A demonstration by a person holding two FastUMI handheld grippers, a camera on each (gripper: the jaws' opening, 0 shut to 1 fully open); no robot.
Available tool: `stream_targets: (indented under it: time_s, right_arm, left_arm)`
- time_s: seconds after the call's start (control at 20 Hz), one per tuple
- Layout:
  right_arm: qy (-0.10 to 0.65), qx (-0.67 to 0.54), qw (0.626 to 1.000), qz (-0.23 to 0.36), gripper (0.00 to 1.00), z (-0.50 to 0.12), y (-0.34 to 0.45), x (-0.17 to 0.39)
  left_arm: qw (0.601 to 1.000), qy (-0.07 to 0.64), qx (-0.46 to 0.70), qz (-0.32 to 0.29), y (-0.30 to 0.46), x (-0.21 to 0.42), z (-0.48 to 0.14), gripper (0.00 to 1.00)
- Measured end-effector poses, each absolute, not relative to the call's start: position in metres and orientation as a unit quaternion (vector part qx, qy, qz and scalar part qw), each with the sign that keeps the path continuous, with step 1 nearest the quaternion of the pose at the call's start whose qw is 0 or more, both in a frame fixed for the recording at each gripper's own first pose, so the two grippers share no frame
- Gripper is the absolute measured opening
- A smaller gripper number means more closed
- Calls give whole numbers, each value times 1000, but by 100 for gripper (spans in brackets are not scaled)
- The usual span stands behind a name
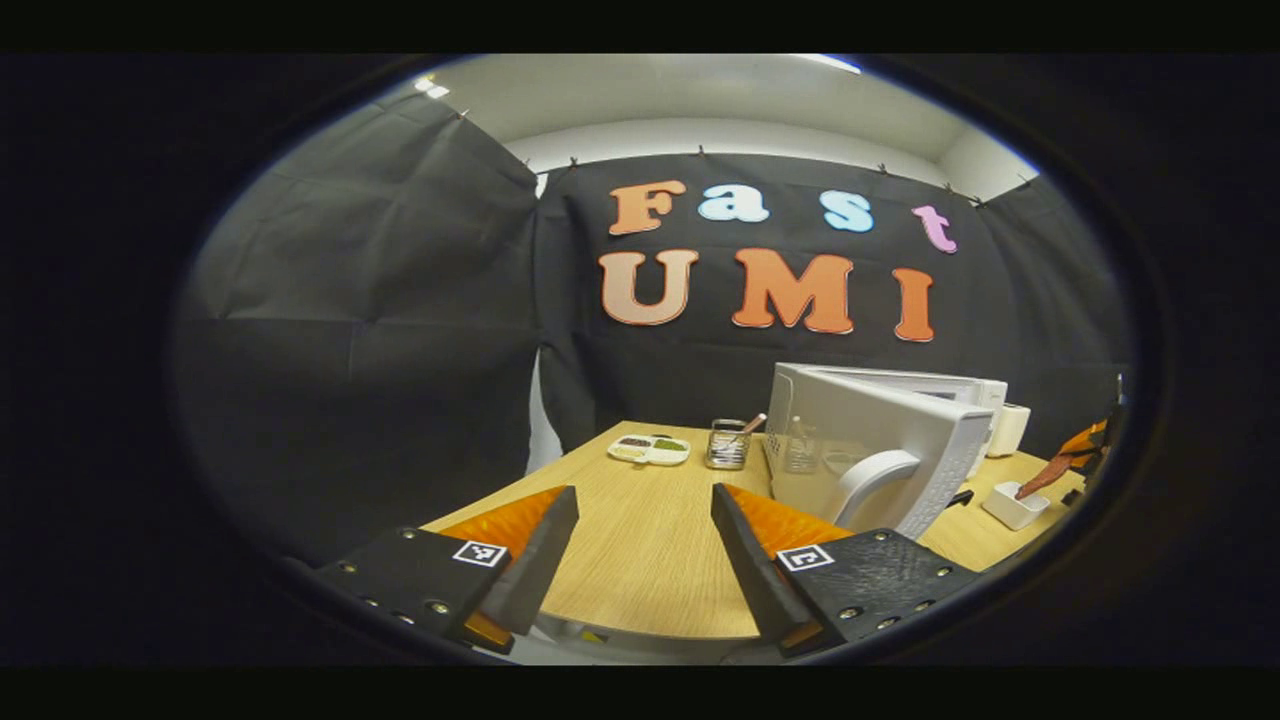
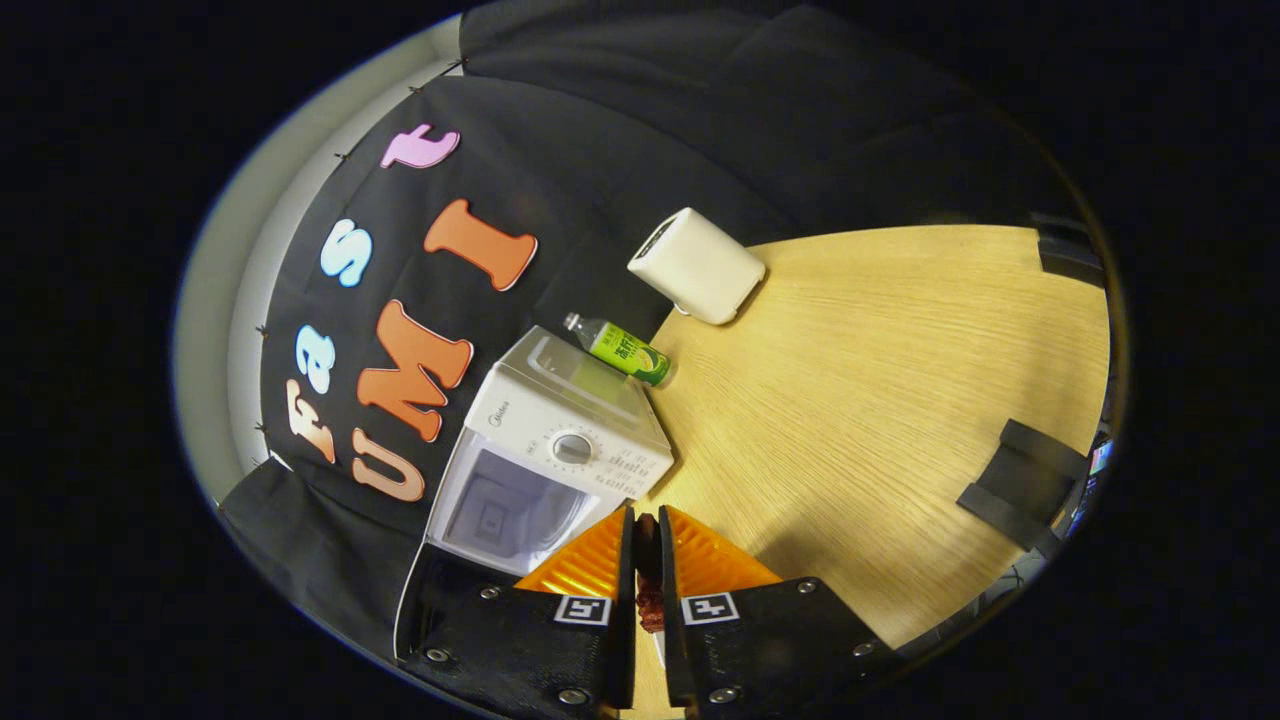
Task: Open the microwave oven with the left hand, put the food in, and close the microwave oven.
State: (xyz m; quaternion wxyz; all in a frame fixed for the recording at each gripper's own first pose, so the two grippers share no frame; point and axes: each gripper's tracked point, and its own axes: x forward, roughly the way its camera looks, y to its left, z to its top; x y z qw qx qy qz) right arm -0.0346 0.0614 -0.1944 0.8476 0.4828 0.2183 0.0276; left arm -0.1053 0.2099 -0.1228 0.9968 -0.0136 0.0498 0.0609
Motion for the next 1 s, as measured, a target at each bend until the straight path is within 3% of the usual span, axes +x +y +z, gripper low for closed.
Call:
stream_targets:
  time_s: [0.6, 1.0]
  right_arm:
    - [160, 513, 837, 98, 11, -102, 142, 3]
    - [151, 516, 836, 110, 11, -85, 217, 45]
  left_arm:
    - [997, 60, -18, 39, 209, -92, -130, 82]
    - [998, 55, -27, 22, 209, -86, -126, 82]
